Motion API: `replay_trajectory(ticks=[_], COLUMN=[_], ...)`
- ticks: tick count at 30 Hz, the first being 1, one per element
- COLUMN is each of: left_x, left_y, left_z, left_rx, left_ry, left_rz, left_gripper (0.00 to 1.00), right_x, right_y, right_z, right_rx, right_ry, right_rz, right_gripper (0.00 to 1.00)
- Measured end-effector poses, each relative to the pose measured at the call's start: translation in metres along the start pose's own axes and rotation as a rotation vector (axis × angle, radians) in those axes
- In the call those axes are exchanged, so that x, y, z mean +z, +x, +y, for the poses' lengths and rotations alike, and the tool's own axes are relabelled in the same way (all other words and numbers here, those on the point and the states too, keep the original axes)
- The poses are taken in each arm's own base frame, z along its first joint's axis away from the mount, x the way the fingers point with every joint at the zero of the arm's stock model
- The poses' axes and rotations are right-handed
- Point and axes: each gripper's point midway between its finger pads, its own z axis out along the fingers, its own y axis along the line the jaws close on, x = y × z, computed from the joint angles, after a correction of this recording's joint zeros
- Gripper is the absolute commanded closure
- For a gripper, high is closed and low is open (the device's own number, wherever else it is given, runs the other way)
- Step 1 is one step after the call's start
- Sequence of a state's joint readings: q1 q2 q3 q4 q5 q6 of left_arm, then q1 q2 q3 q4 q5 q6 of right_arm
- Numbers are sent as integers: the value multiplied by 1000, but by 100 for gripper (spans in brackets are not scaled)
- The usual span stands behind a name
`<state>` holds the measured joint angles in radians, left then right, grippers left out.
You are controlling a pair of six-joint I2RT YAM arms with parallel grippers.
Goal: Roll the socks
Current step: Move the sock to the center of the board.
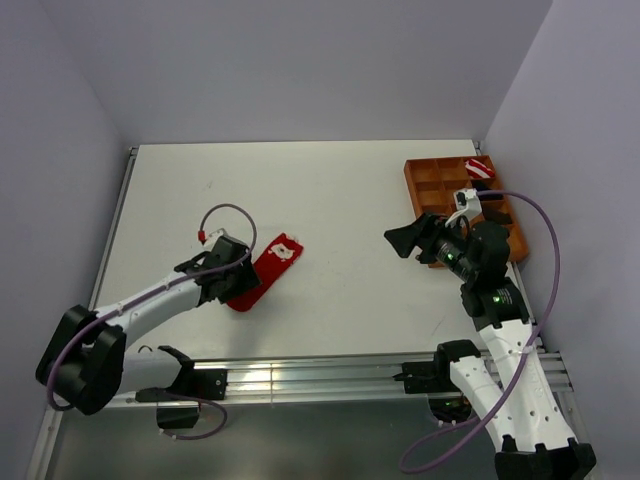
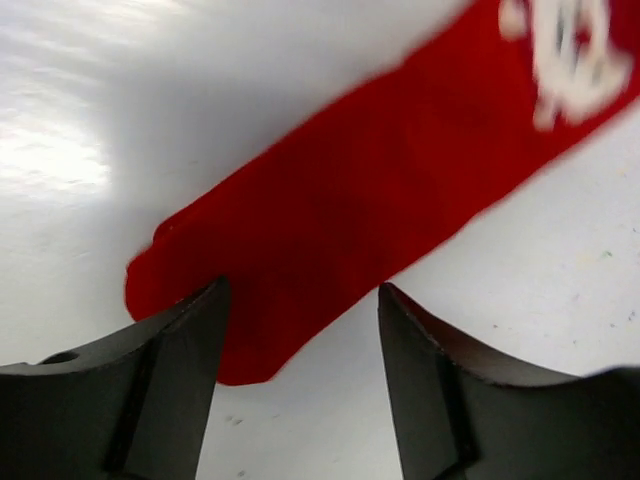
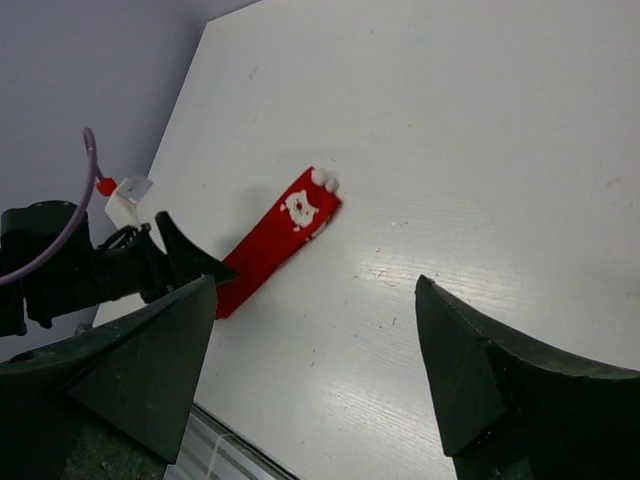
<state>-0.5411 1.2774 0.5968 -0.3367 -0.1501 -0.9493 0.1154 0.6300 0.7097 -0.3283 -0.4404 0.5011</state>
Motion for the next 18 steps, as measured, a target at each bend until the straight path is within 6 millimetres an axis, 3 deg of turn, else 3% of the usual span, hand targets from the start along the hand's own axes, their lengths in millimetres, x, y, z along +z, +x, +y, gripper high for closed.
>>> replay_trajectory(ticks=[4,10,13,18], left_x=[-15,-22,-16,-9], left_y=[-20,-58,-57,-37], left_z=[14,-20,-31,-28], left_rx=[-23,-85,-140,-231], left_ry=[-80,-41,-26,-44], left_rz=[-78,-151,-146,-116], left_gripper=[32,34,35,35], right_x=[1,3,4,4], right_y=[2,14,19,20], right_z=[3,4,1,1], right_rx=[2,3,8,10], right_ry=[-21,-61,-61,-63], right_rz=[11,35,48,53], right_gripper=[14,15,16,16])
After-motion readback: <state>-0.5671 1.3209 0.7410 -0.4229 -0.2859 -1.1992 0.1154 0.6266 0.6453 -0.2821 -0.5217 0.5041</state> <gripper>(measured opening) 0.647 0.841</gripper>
